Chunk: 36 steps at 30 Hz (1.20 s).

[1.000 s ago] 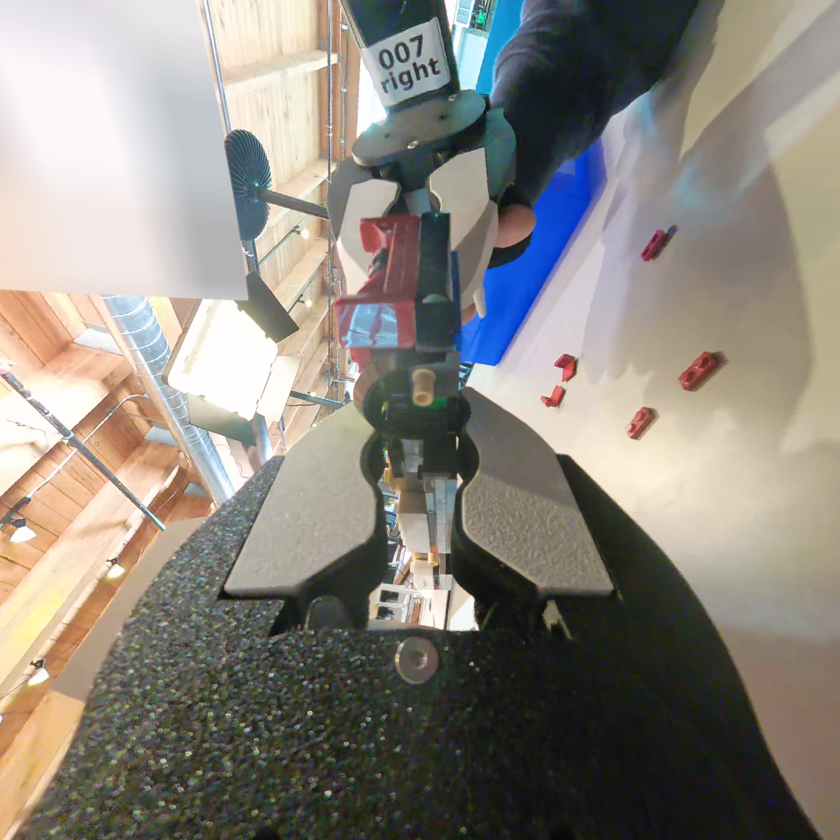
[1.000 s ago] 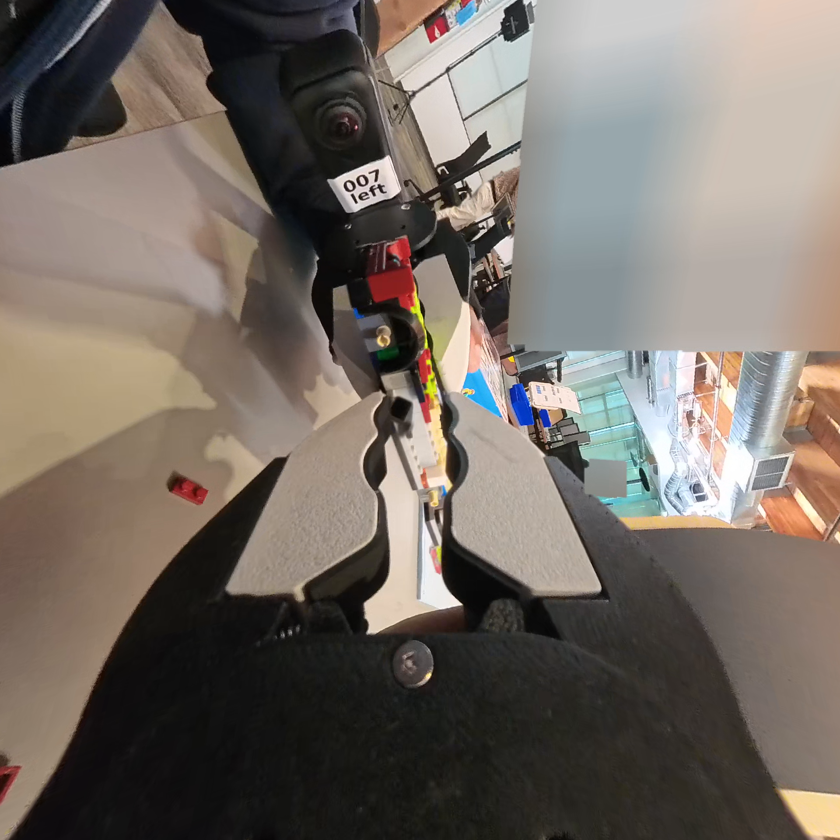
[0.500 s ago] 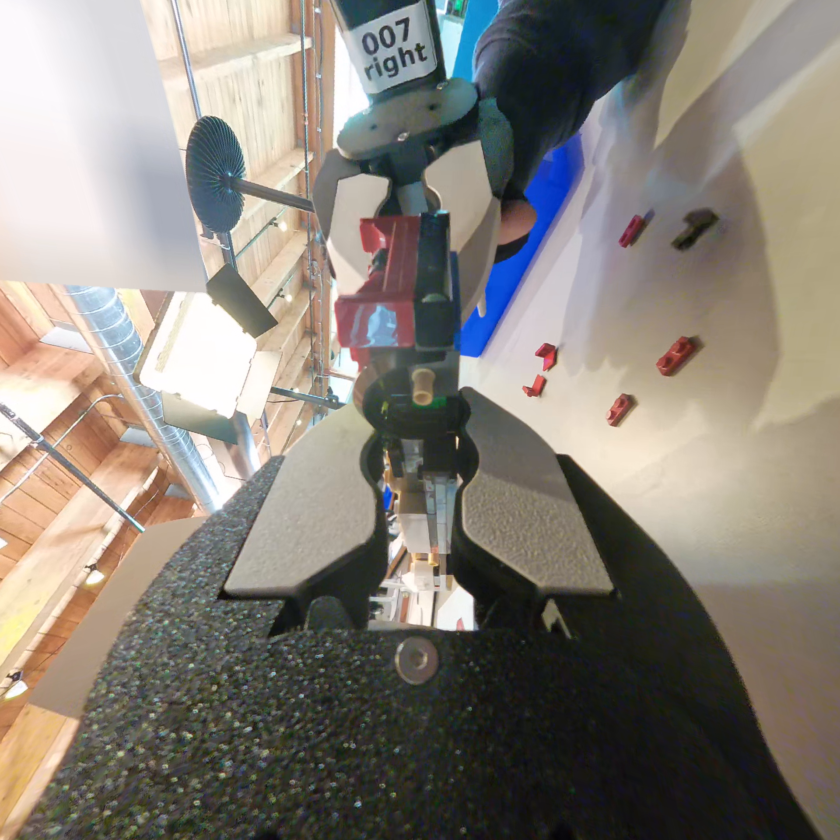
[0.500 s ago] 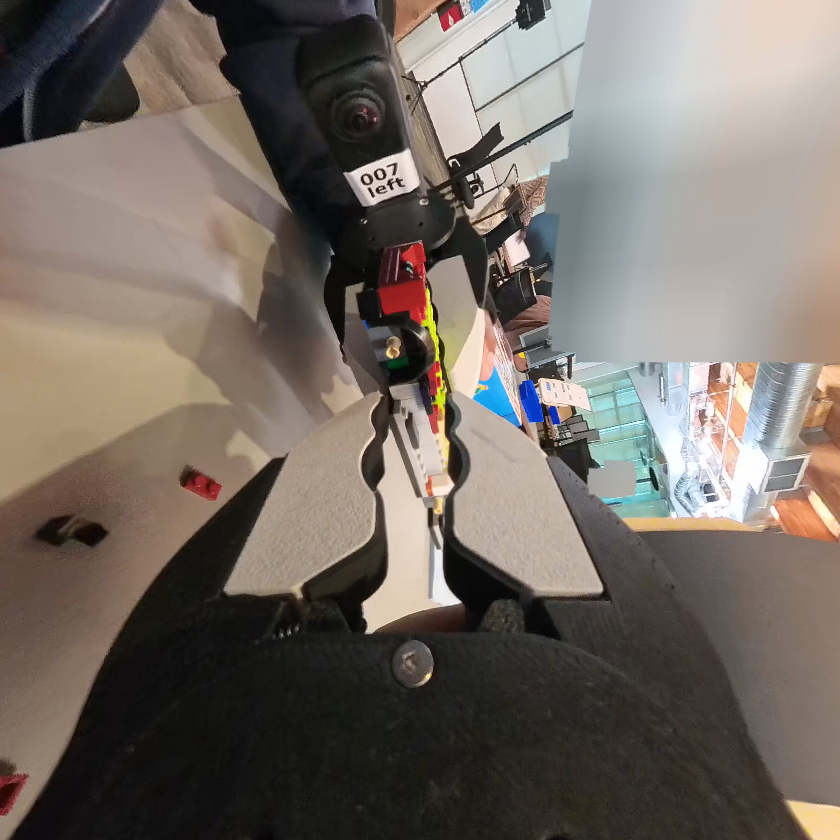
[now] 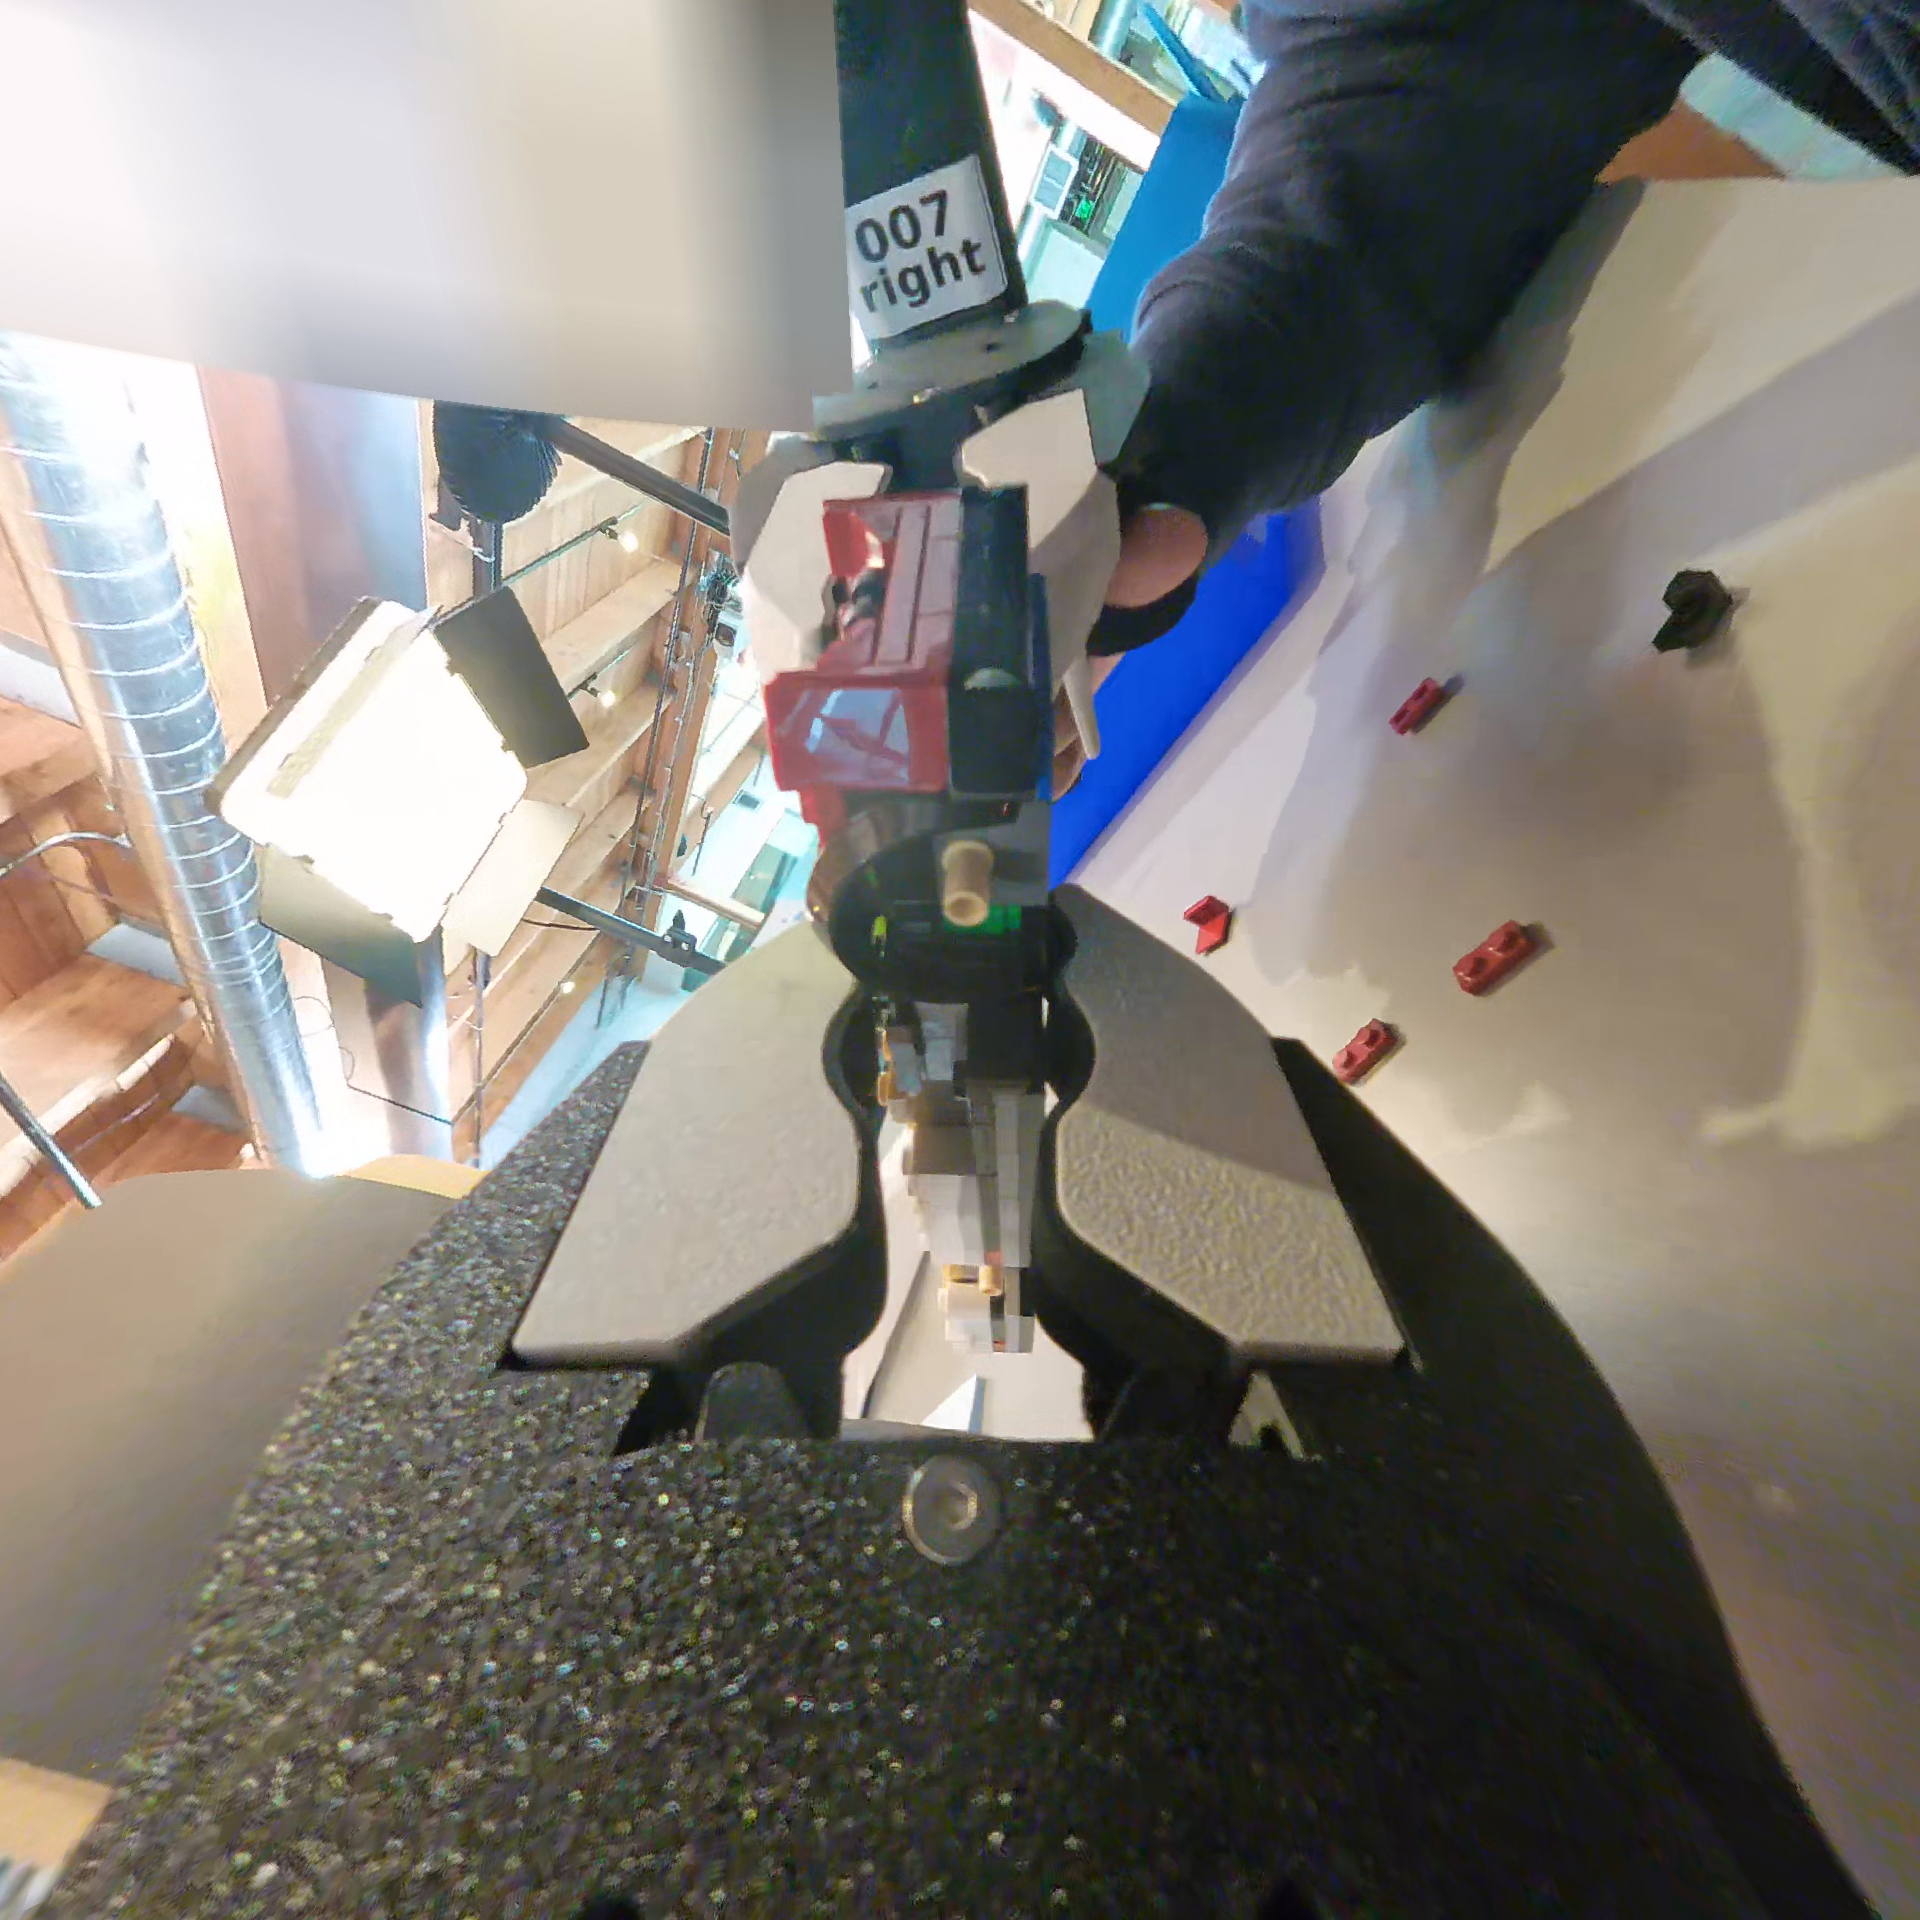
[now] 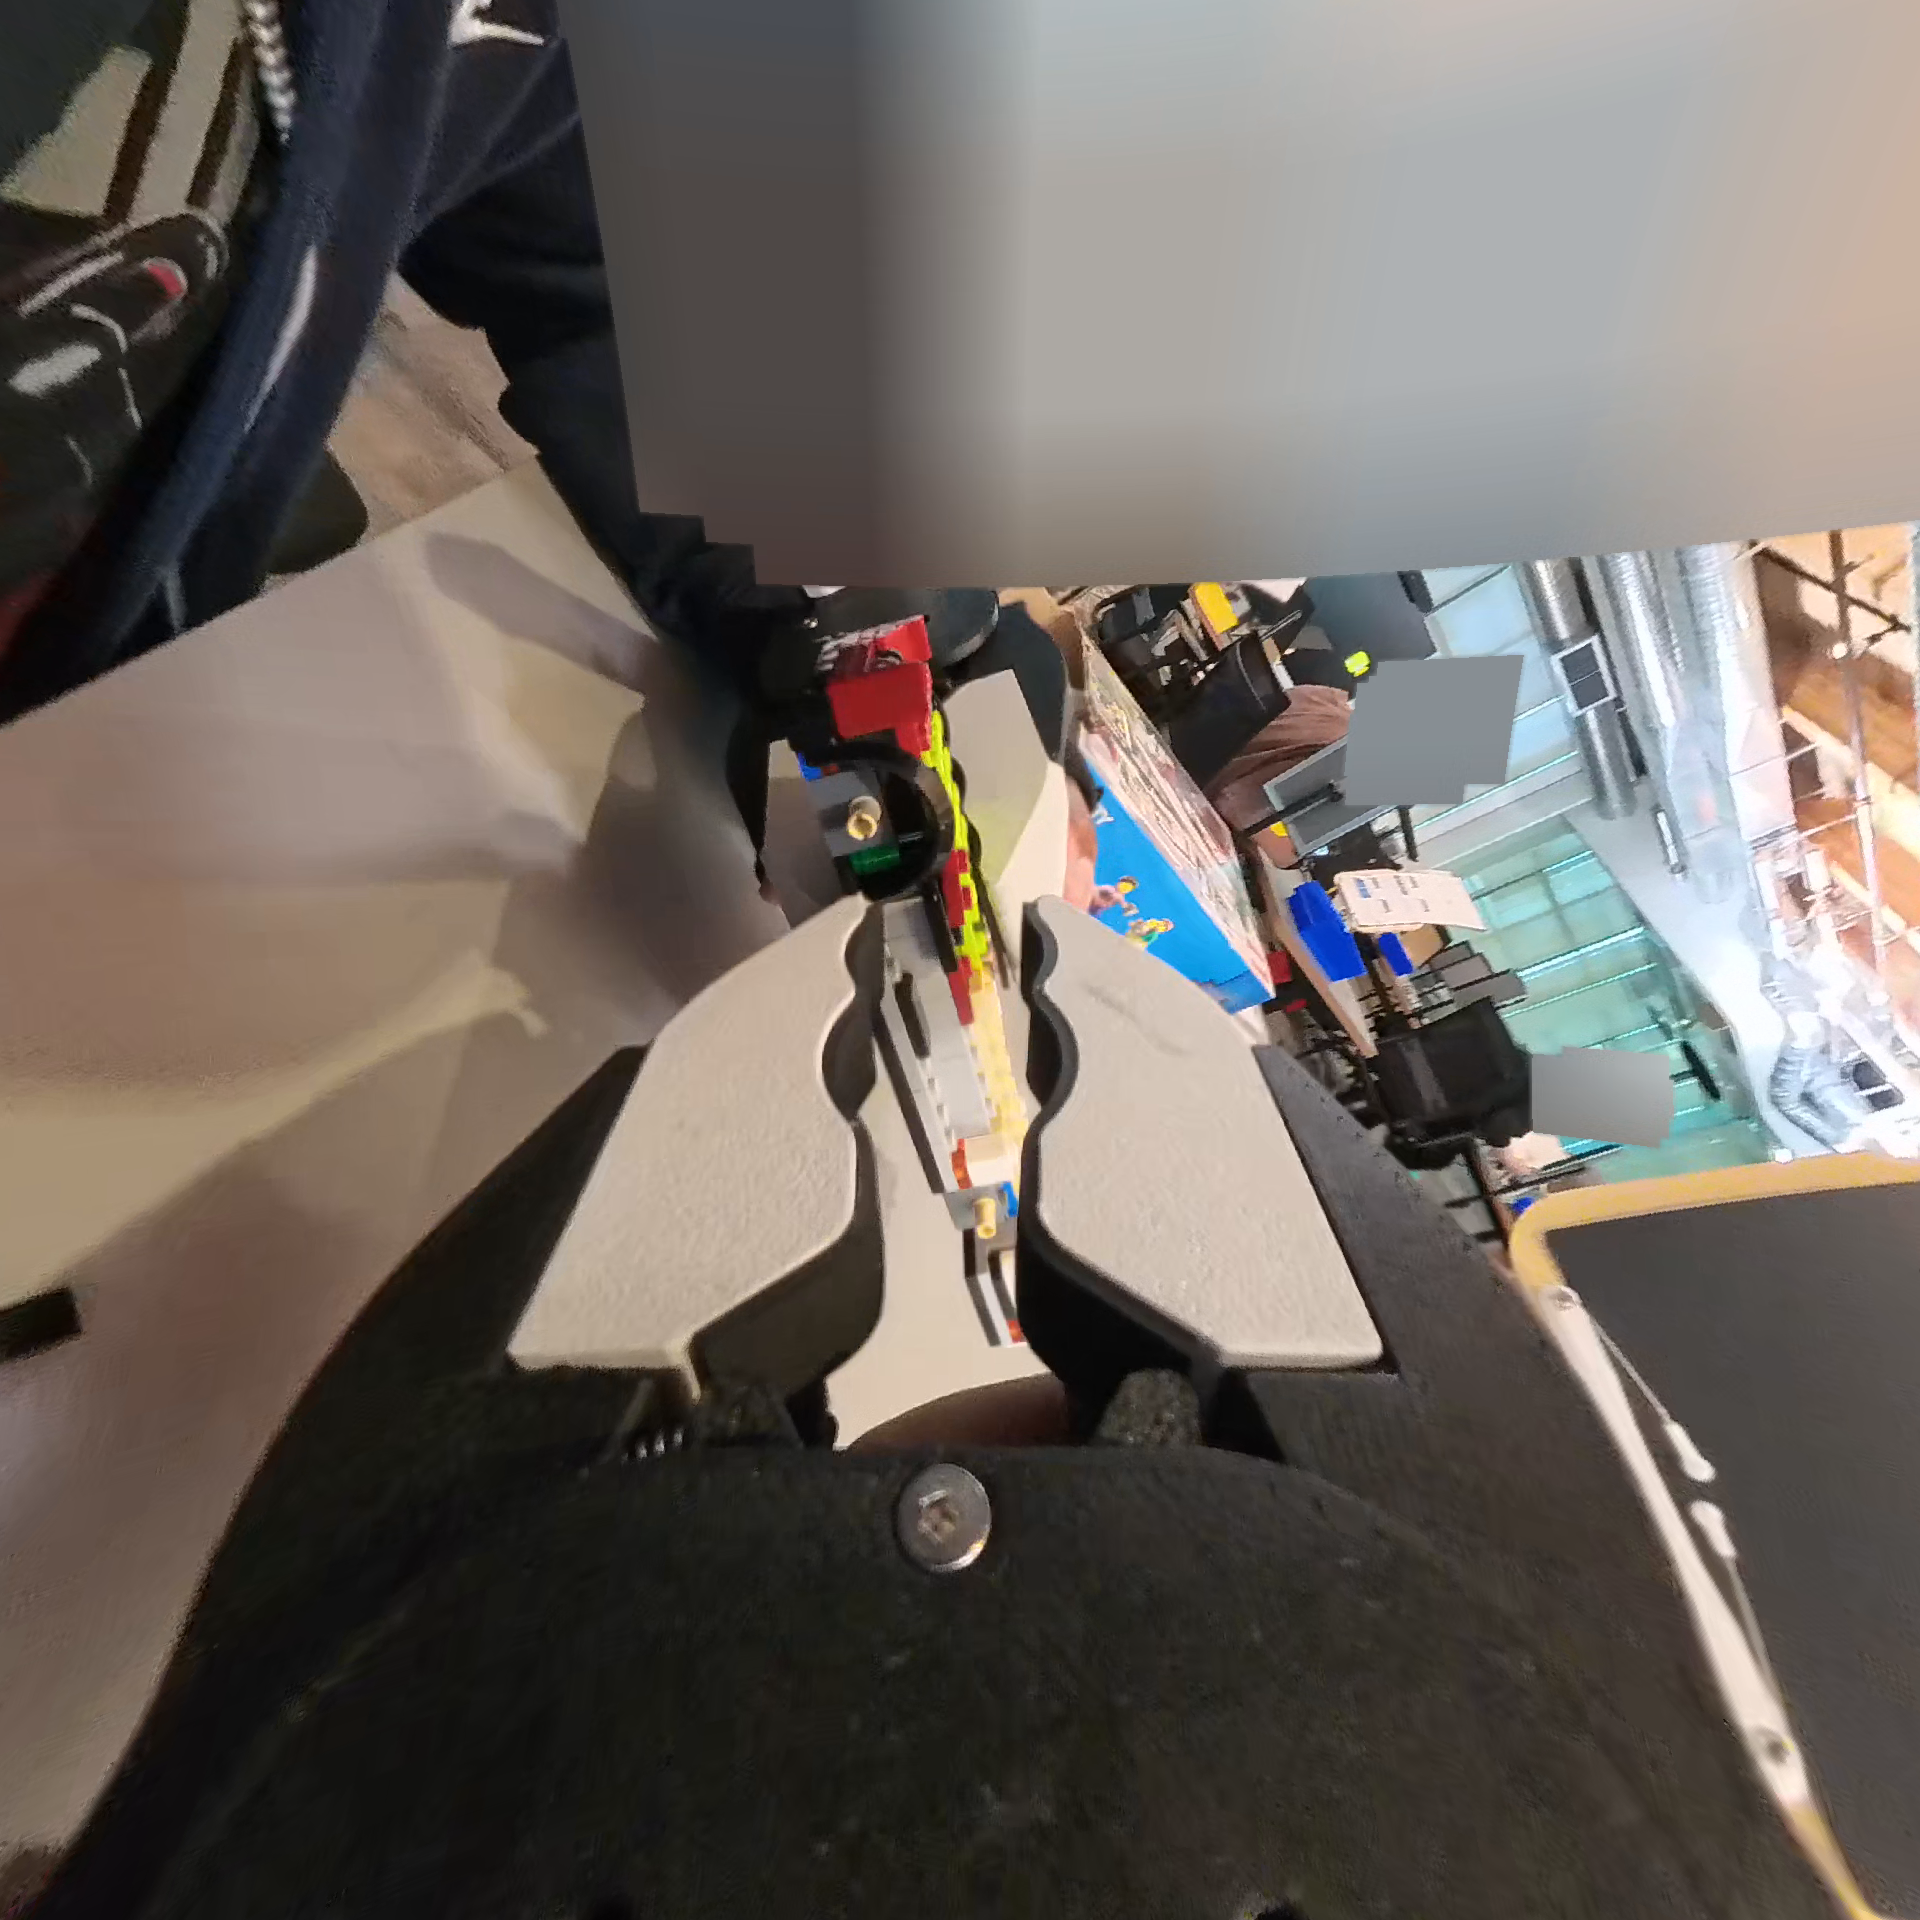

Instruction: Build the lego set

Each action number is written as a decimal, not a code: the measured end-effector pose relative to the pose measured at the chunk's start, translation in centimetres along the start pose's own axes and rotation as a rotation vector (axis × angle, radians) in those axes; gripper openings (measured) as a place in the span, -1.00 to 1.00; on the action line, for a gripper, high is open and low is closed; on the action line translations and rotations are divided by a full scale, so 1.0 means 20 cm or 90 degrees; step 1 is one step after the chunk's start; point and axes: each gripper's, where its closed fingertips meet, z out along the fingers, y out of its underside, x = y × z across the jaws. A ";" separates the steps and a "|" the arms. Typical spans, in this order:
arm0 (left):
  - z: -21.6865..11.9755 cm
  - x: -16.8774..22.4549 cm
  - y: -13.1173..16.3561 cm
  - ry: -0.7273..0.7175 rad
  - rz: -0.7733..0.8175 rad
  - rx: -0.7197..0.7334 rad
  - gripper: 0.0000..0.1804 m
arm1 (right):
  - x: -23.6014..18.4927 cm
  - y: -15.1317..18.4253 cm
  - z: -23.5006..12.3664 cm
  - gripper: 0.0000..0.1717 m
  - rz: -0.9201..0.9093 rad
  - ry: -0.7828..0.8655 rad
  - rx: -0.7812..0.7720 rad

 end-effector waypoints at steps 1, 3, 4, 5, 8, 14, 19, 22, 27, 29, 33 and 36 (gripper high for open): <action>0.00 0.00 0.00 0.001 -0.011 0.004 -0.69 | 0.00 0.00 0.00 -0.71 0.009 -0.006 0.000; 0.00 -0.01 -0.01 0.001 -0.029 0.011 -0.69 | -0.01 0.00 0.01 -0.70 0.018 -0.015 0.001; 0.00 -0.01 -0.01 0.002 -0.040 0.015 -0.69 | -0.02 0.00 0.01 -0.69 0.025 -0.022 0.002; 0.00 -0.01 -0.01 0.005 -0.054 0.019 -0.69 | -0.01 0.00 0.01 -0.68 0.036 -0.024 0.001; -0.01 -0.01 -0.01 0.012 -0.112 0.029 -0.69 | 0.02 0.00 0.02 -0.64 0.076 -0.020 0.006; -0.02 -0.02 -0.01 0.025 -0.155 0.037 -0.69 | 0.04 0.01 0.04 -0.64 0.093 -0.021 0.003; -0.03 -0.01 -0.02 0.036 -0.161 0.039 -0.69 | 0.04 0.00 0.06 -0.64 0.088 -0.032 0.004; -0.03 0.01 -0.03 0.046 -0.157 0.039 -0.69 | 0.03 0.00 0.06 -0.66 0.074 -0.035 -0.003; -0.02 0.02 -0.03 0.056 -0.158 0.039 -0.69 | 0.01 0.02 0.08 -0.71 0.062 -0.042 -0.008; -0.02 0.02 -0.03 0.057 -0.162 0.039 -0.69 | 0.01 0.02 0.08 -0.74 0.058 -0.039 -0.007; -0.03 0.02 -0.03 0.062 -0.165 0.035 -0.69 | 0.02 0.03 0.08 -0.75 0.050 -0.036 -0.007; -0.02 0.02 -0.03 0.069 -0.171 0.033 -0.69 | 0.01 0.03 0.08 -0.75 0.045 -0.038 -0.010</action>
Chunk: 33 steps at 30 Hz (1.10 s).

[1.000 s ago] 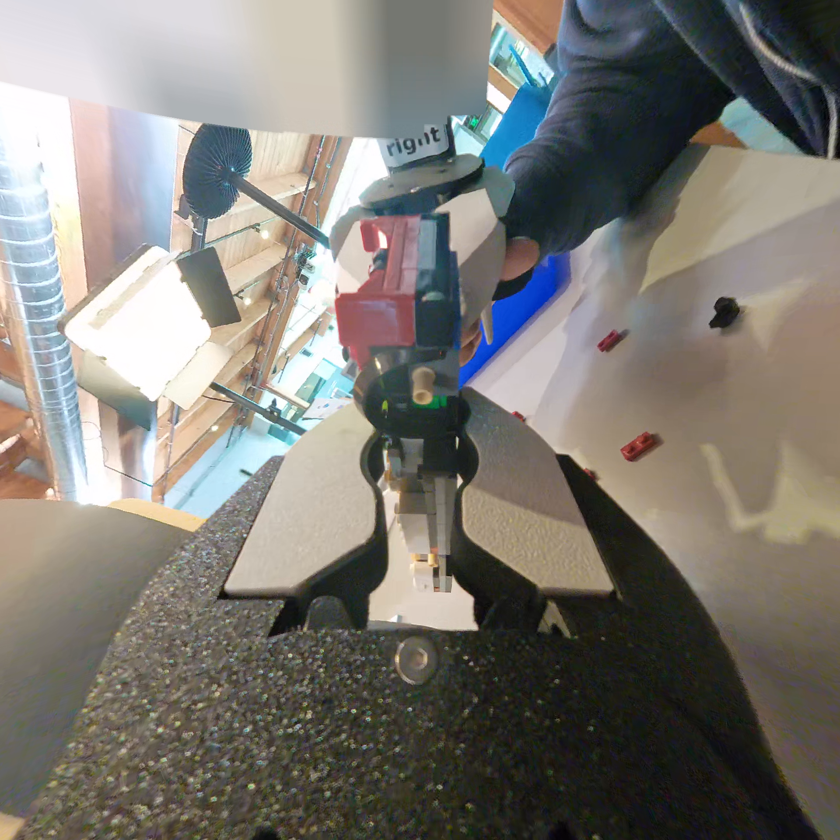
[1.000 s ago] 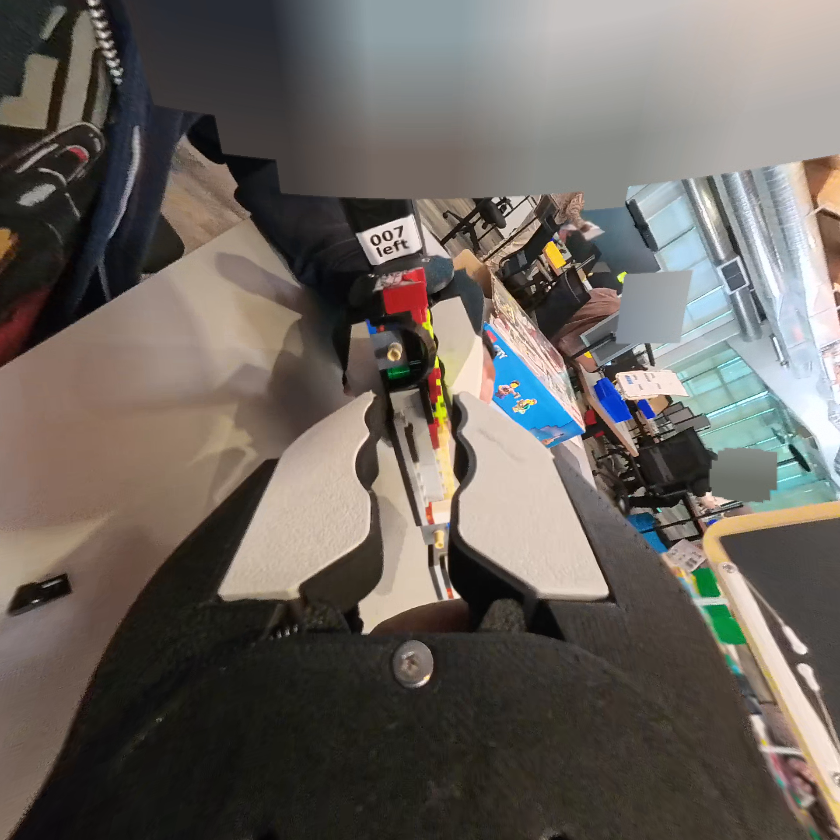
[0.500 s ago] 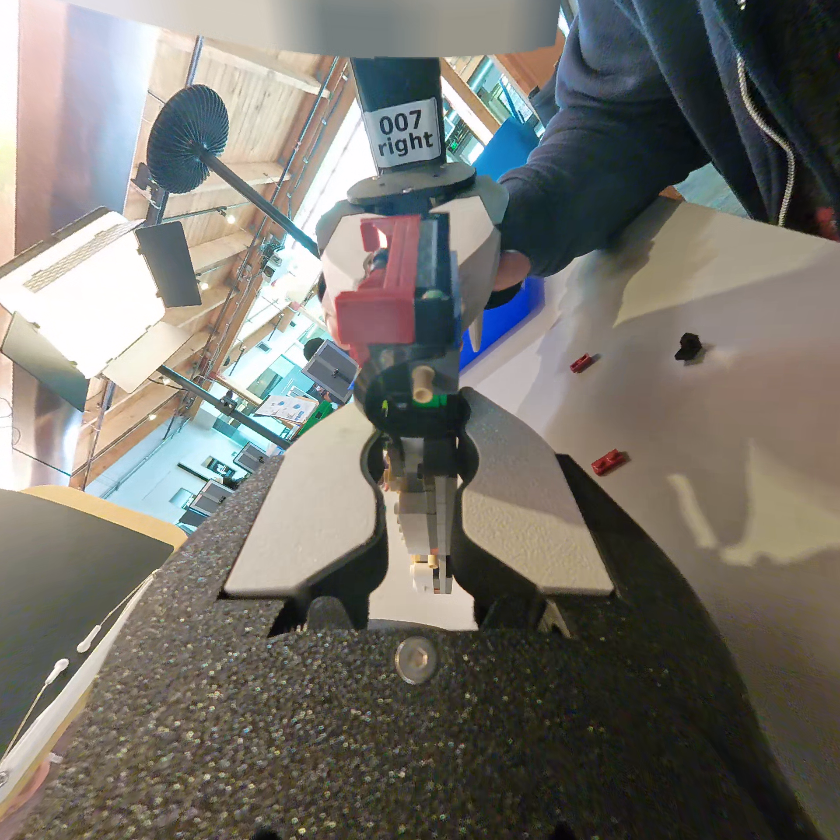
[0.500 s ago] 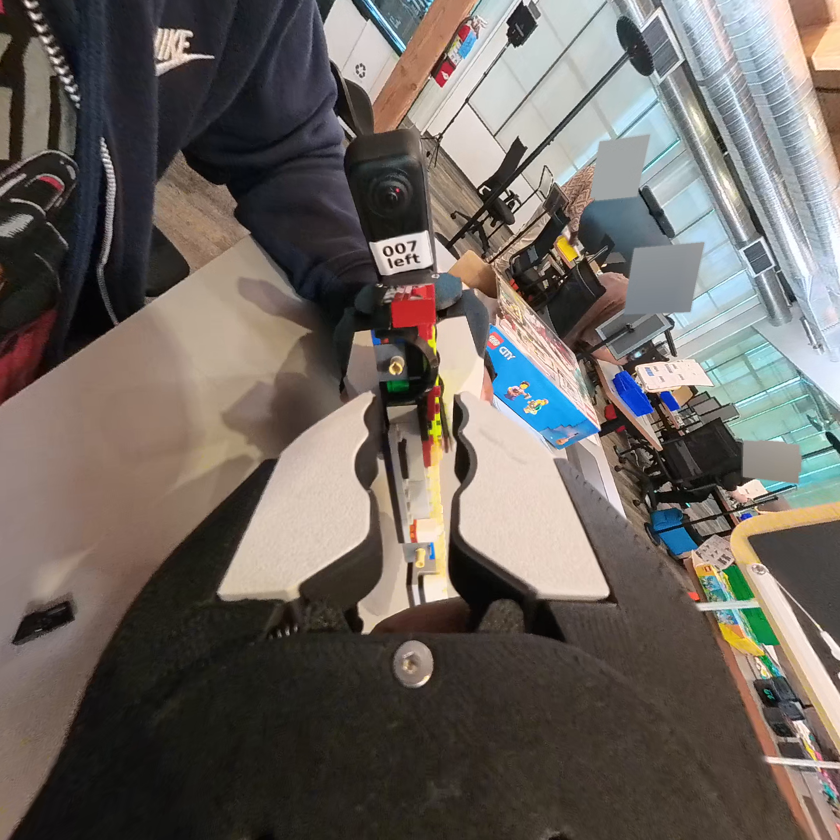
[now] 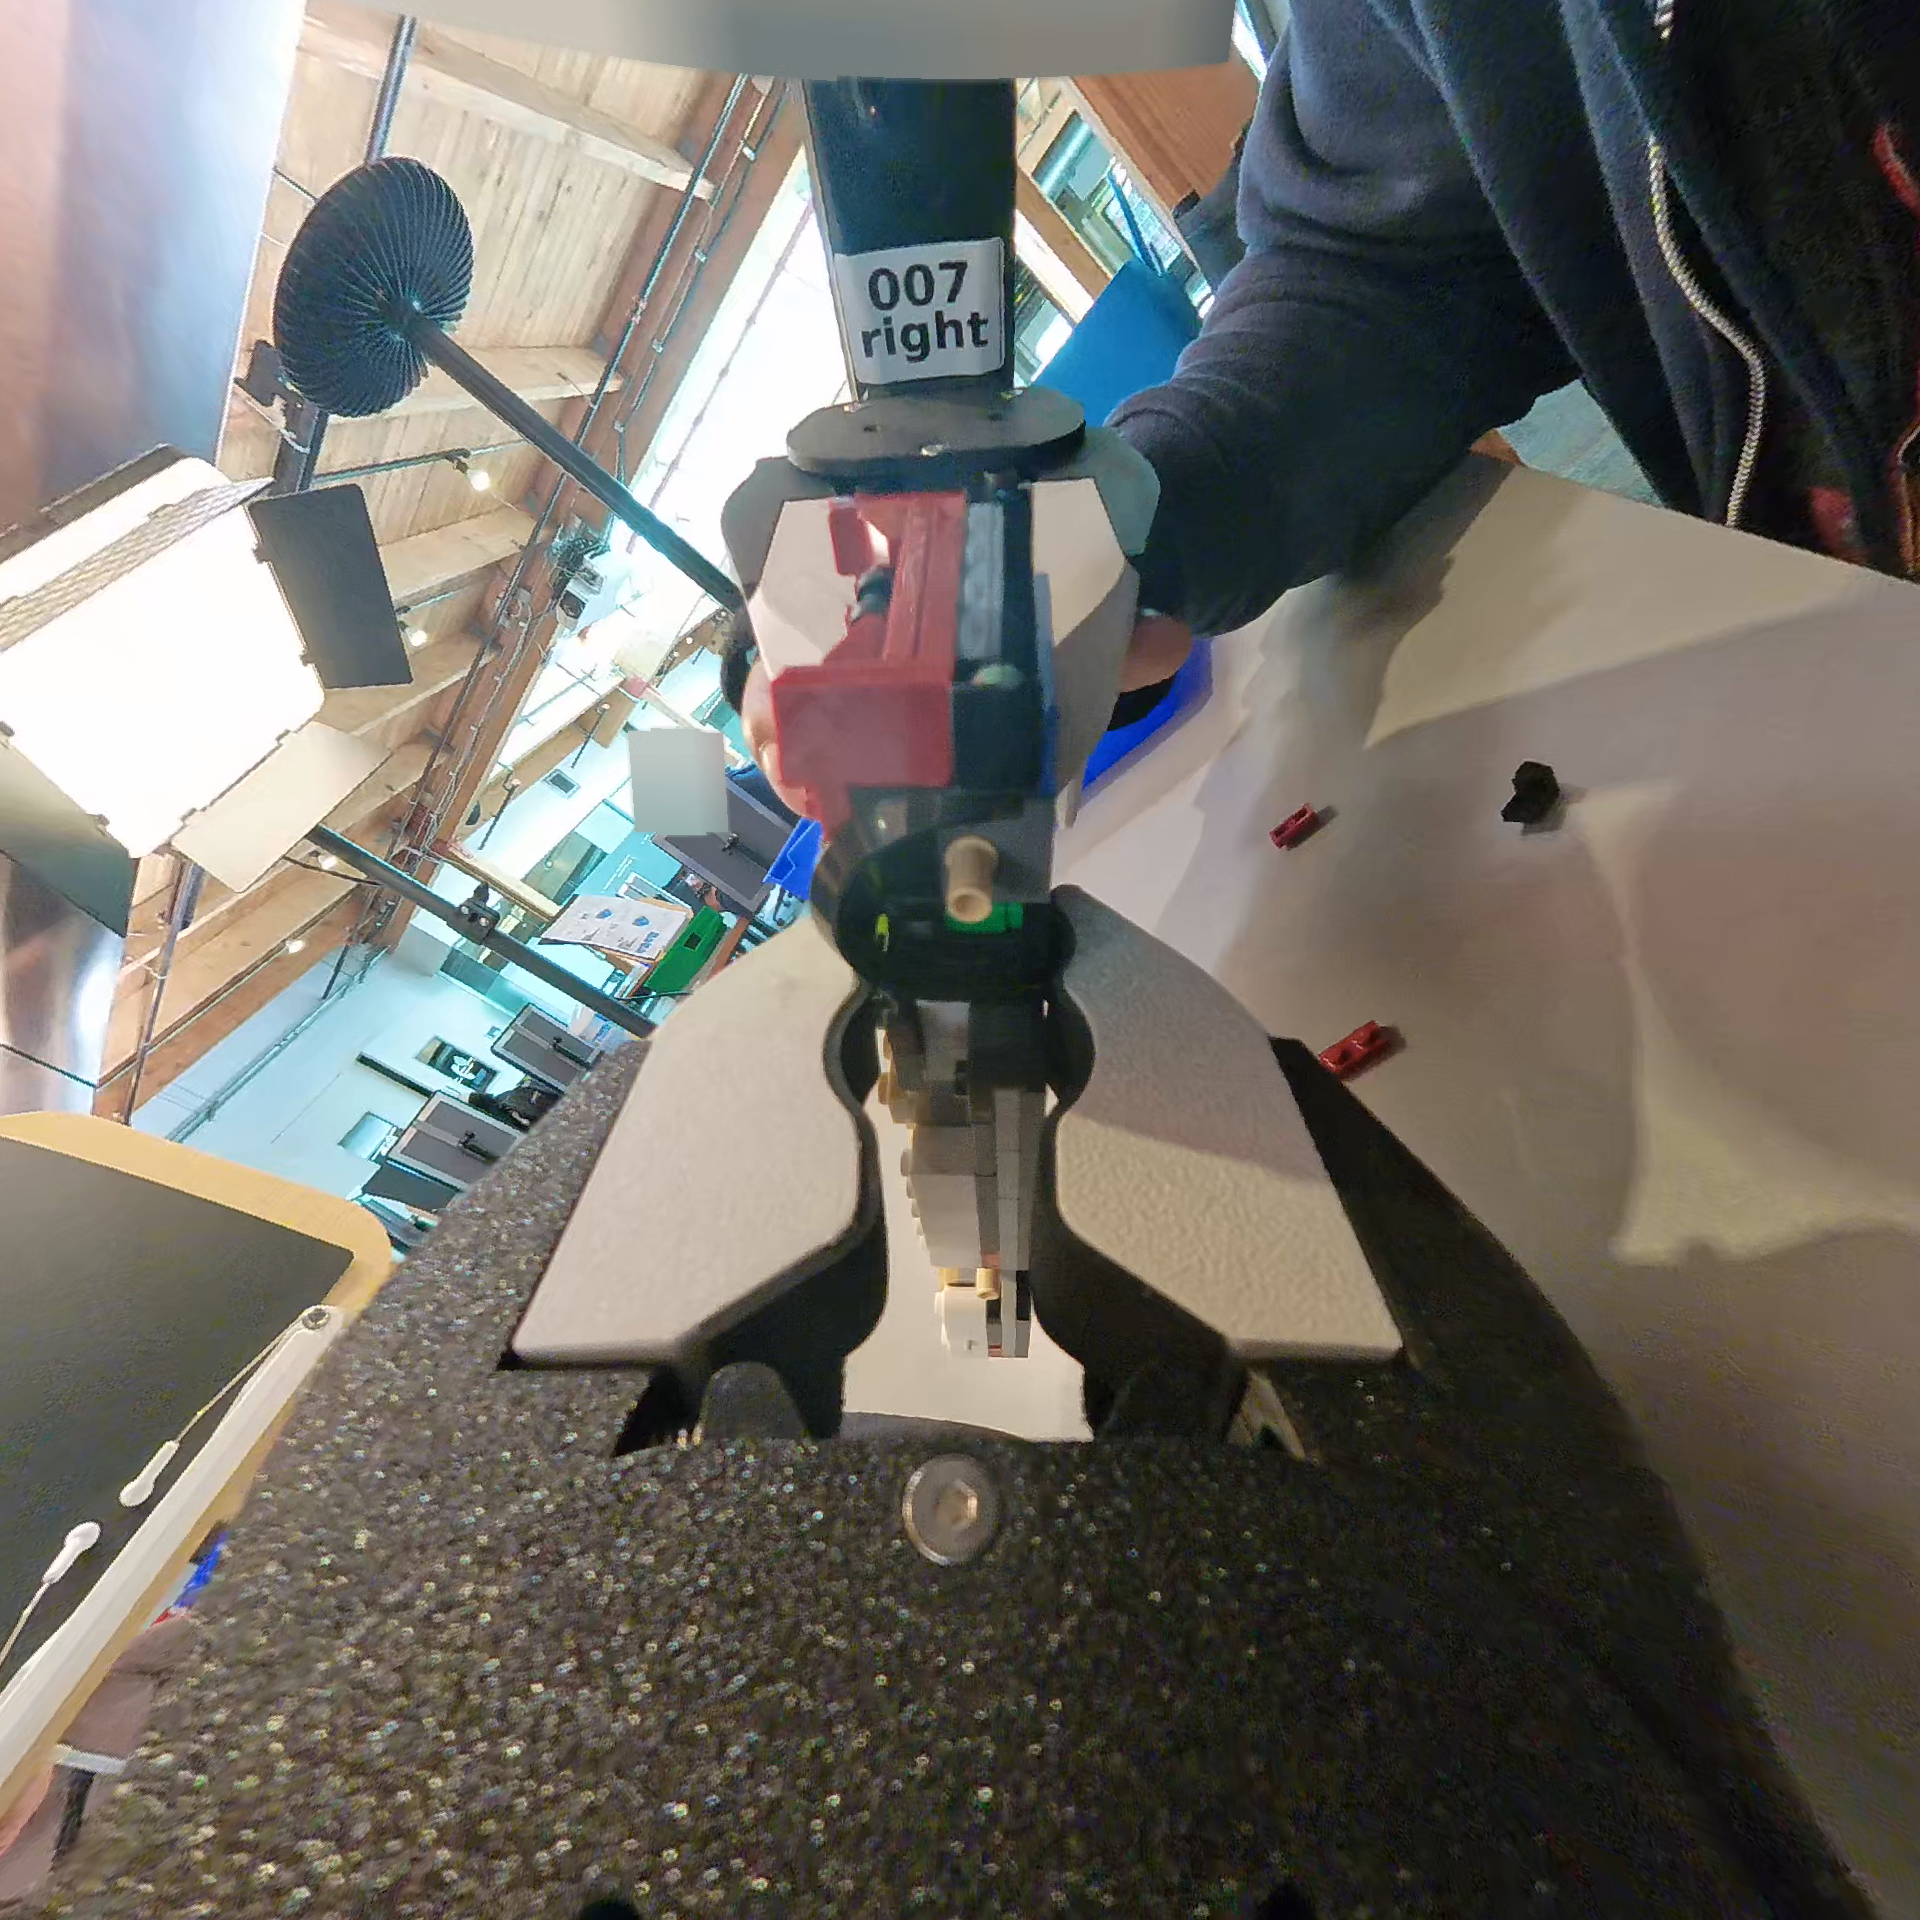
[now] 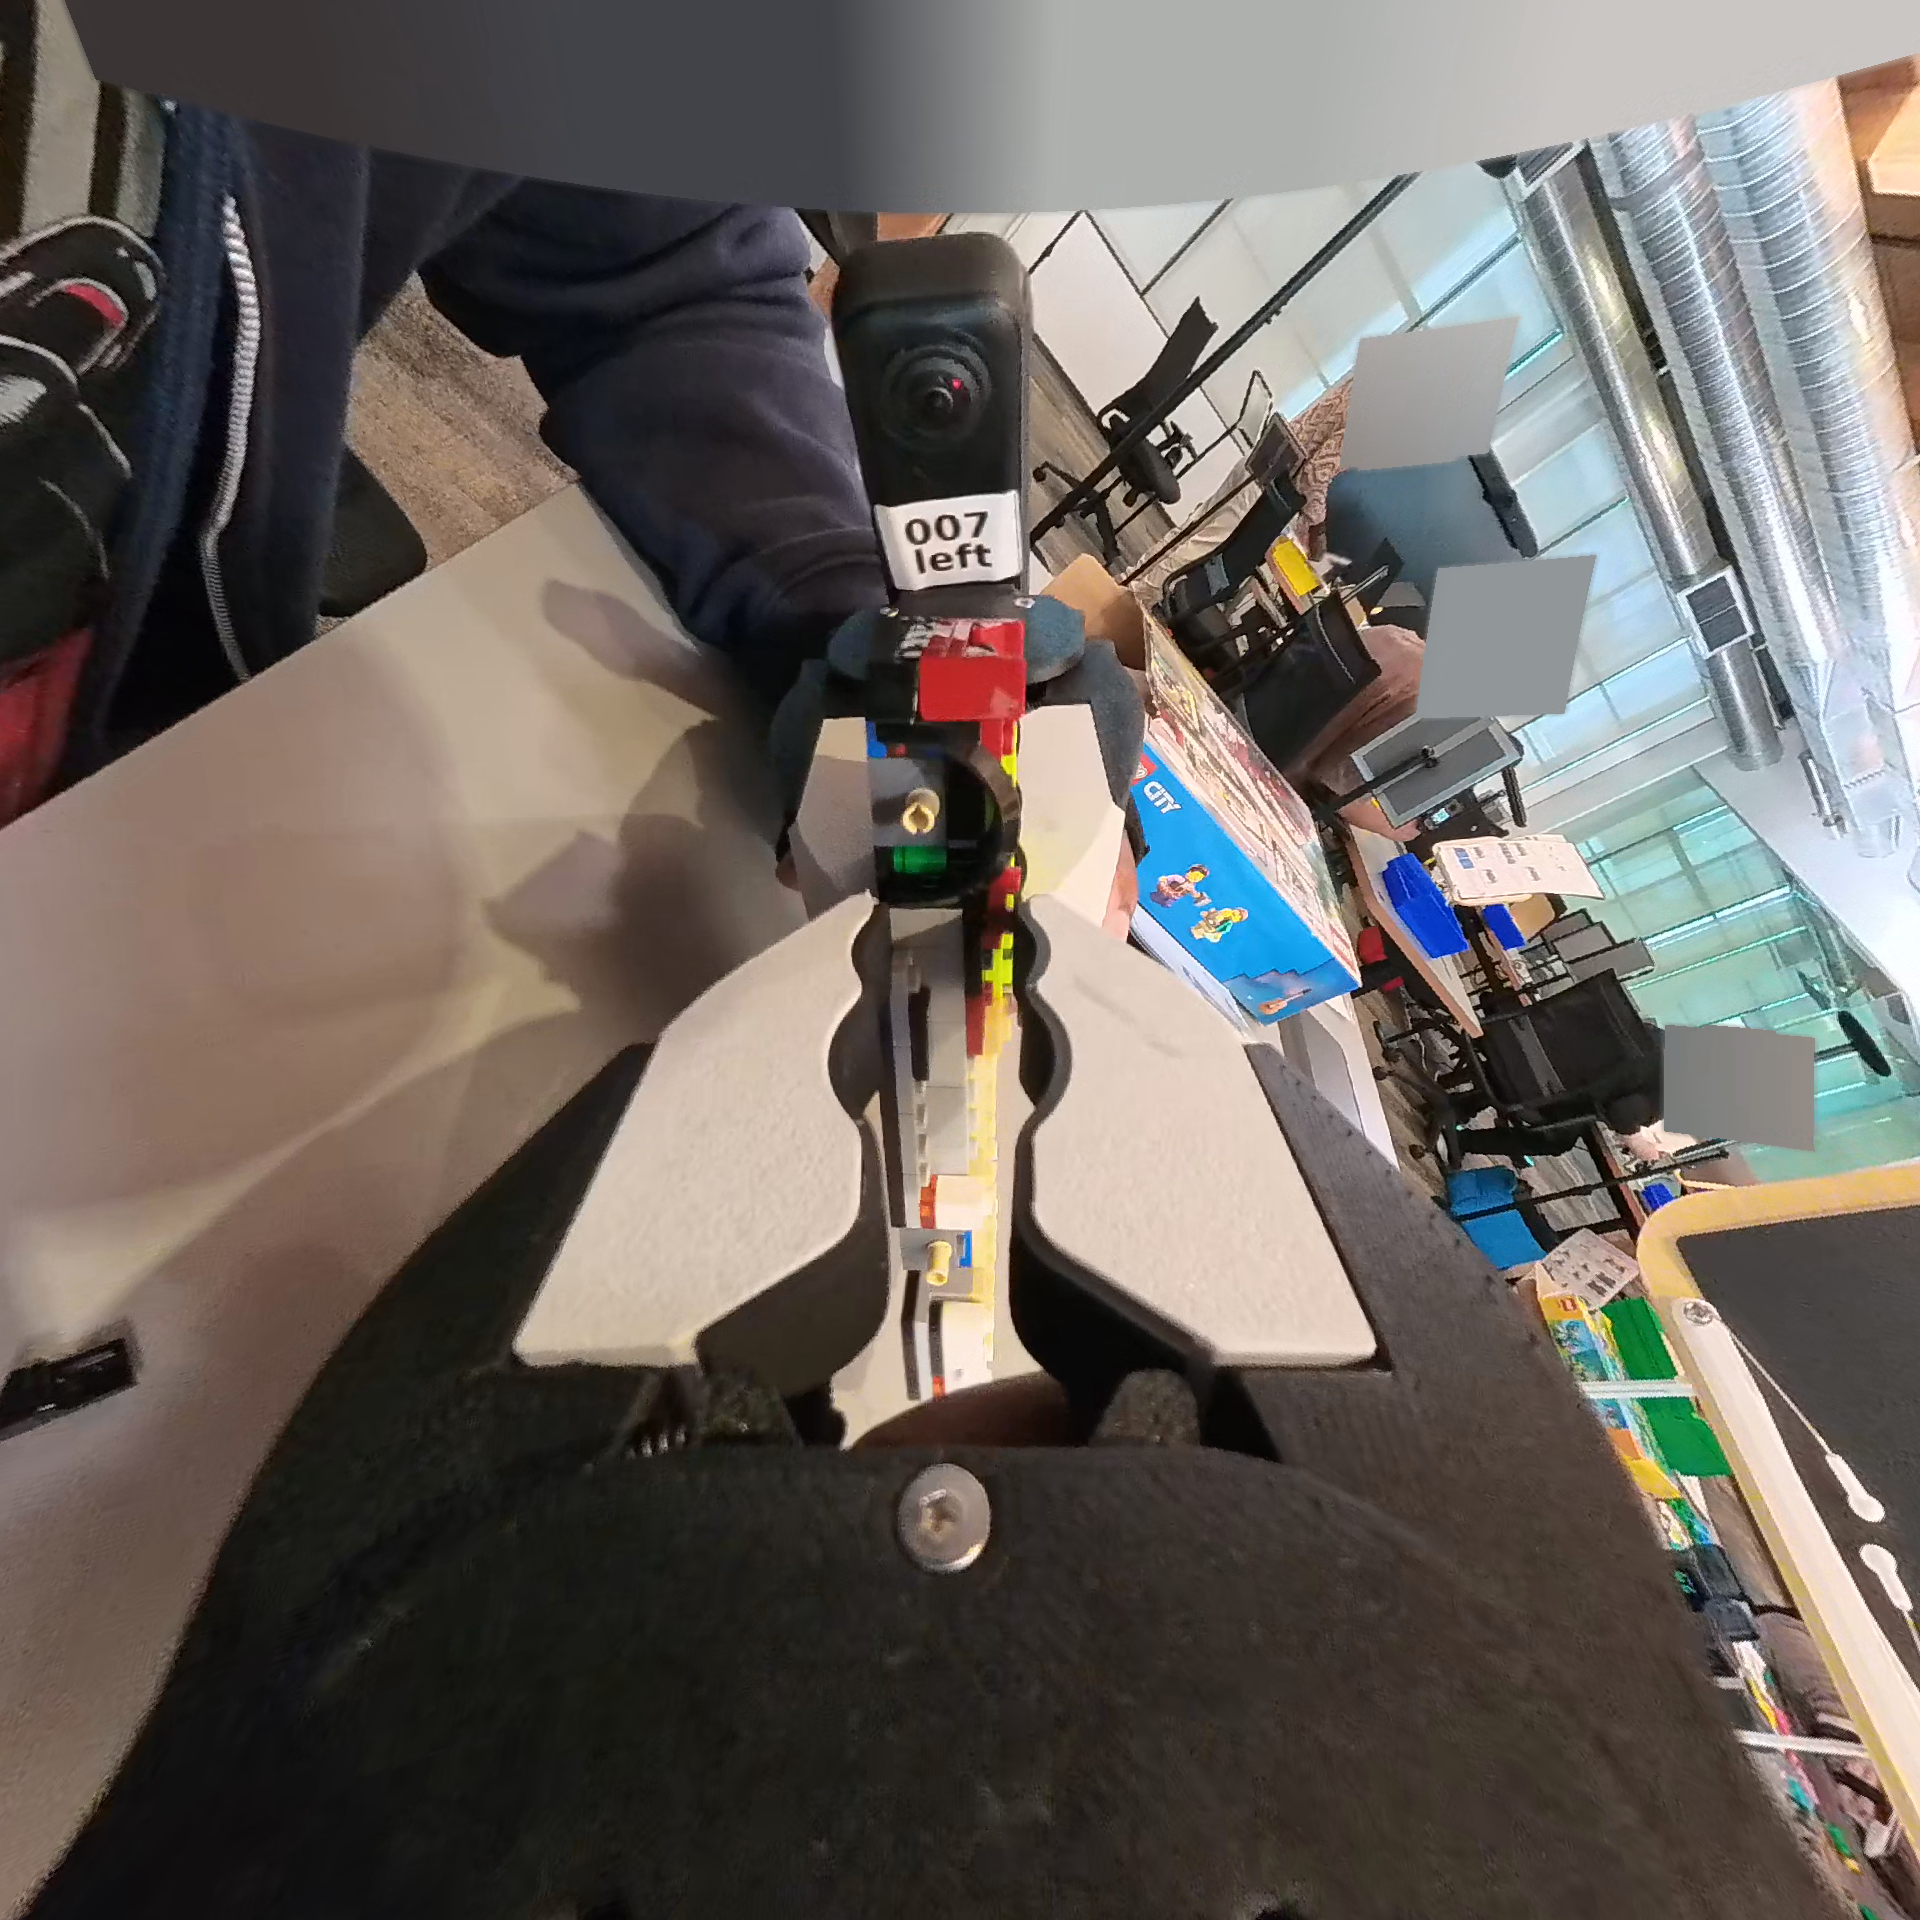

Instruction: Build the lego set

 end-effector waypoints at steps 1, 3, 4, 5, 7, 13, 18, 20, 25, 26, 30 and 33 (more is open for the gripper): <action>0.00 0.00 0.00 0.003 0.000 -0.001 -0.69 | 0.00 0.00 0.00 -0.75 -0.004 -0.001 -0.001; 0.01 0.01 0.00 0.006 0.002 -0.003 -0.69 | -0.01 0.00 0.00 -0.75 -0.012 -0.006 -0.003; 0.01 0.01 0.00 0.008 0.002 -0.004 -0.69 | -0.01 0.00 0.00 -0.75 -0.015 -0.007 -0.004; 0.01 0.01 0.00 0.010 0.001 -0.003 -0.69 | -0.01 0.00 0.00 -0.75 -0.015 -0.008 -0.003; 0.01 0.01 0.00 0.013 0.002 -0.004 -0.69 | -0.01 0.00 0.00 -0.75 -0.016 -0.011 -0.002; 0.02 0.02 0.00 0.022 0.005 -0.009 -0.69 | -0.02 0.00 -0.01 -0.75 -0.024 -0.020 -0.002; 0.02 0.04 0.00 0.034 0.009 -0.012 -0.69 | -0.04 0.00 -0.01 -0.75 -0.052 -0.023 -0.006; 0.02 0.05 0.00 0.038 0.018 -0.015 -0.69 | -0.05 0.00 -0.02 -0.75 -0.070 -0.026 -0.010; 0.02 0.05 -0.01 0.038 0.032 -0.016 -0.69 | -0.06 -0.01 -0.03 -0.74 -0.097 -0.011 -0.007; 0.03 0.05 -0.01 0.038 0.032 -0.015 -0.69 | -0.06 -0.01 -0.03 -0.74 -0.101 -0.009 -0.005; 0.02 0.05 -0.02 0.043 0.026 -0.014 -0.69 | -0.06 -0.02 -0.03 -0.73 -0.107 -0.003 0.000; 0.02 0.05 -0.02 0.049 0.018 -0.011 -0.69 | -0.07 -0.02 -0.03 -0.73 -0.114 0.002 0.004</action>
